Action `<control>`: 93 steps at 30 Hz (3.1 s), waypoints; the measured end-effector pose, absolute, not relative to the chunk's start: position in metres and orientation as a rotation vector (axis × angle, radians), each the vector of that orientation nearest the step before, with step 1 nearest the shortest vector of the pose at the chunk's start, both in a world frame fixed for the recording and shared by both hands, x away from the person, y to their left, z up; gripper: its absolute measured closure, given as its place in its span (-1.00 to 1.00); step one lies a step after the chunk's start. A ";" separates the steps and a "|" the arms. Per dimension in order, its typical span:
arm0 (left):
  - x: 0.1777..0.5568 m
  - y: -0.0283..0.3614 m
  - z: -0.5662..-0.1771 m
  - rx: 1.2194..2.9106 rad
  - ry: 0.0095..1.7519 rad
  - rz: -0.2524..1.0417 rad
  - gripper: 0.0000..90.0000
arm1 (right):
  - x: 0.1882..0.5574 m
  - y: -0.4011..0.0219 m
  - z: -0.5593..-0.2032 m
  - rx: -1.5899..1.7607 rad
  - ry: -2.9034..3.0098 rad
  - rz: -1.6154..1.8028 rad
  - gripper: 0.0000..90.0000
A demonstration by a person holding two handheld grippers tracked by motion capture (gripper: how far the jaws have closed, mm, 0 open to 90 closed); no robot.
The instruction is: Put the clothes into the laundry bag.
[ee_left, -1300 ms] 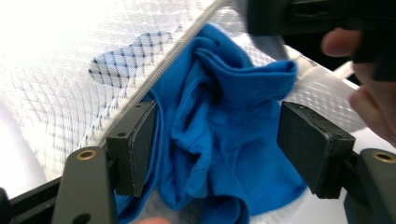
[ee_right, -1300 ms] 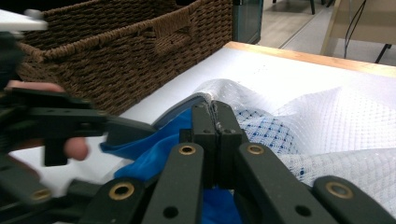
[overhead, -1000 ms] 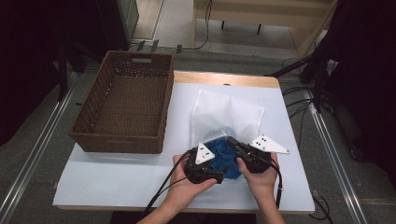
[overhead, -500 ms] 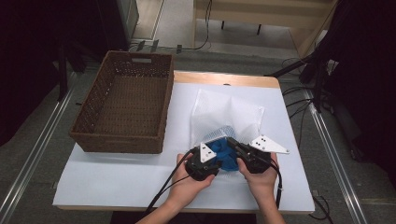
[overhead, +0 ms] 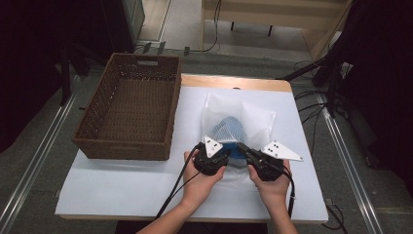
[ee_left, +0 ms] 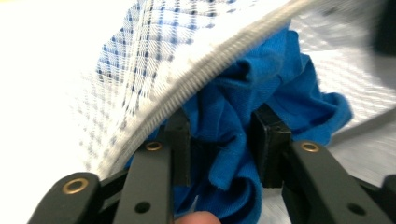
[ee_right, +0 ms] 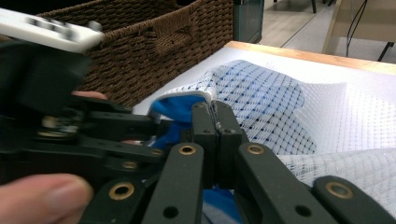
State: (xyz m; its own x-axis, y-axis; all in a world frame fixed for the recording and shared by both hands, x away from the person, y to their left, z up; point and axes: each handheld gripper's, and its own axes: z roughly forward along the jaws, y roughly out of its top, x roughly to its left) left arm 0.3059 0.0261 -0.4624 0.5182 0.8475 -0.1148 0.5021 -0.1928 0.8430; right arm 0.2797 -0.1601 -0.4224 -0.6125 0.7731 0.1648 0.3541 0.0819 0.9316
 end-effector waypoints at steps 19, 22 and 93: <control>0.293 0.027 -0.476 2.031 1.025 0.340 -0.69 | 0.282 -0.163 -0.426 1.133 1.997 1.540 1.00; 0.299 0.023 -0.478 2.030 1.084 0.351 -0.63 | 0.282 -0.160 -0.426 1.130 2.003 1.533 1.00; 0.340 0.029 -0.472 1.823 1.190 0.307 0.19 | 0.292 -0.165 -0.454 1.244 2.038 1.452 1.00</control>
State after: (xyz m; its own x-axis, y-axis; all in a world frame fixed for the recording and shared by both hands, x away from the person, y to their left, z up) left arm 0.3402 0.0289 -0.4719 0.5039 0.8255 -0.2543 0.5995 -0.1223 0.7910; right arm 0.2917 -0.1647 -0.4540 -0.5557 0.8068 0.2006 0.4534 0.0918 0.8866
